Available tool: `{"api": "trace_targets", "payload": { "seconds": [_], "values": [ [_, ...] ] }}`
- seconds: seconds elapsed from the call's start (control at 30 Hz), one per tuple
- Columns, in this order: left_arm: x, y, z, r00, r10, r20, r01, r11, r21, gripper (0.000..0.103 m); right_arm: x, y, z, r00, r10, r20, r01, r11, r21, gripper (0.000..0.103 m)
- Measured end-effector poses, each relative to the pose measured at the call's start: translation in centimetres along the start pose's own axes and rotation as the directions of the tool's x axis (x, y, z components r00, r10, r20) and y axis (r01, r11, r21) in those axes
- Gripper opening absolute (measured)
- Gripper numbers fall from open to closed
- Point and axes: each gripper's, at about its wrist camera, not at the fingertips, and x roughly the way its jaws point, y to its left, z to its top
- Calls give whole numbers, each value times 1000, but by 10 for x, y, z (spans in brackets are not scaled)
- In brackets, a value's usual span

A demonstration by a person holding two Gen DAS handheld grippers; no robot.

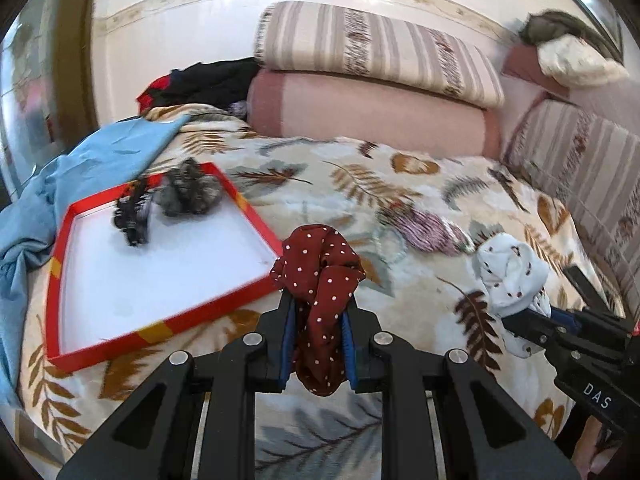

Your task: Organize jewelry

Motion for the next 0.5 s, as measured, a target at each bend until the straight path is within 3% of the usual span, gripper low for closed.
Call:
{"api": "trace_targets", "payload": {
  "seconds": [0.27,0.5],
  "values": [
    [-11,74,20,995,98,28,-93,984,-155,19,19,39,32,996,87,-13,-88,995,-54,21],
    [-10,158,26,976,216,-10,-209,929,-305,19,51,78,60,984,170,-51,-174,982,-76,23]
  ]
}}
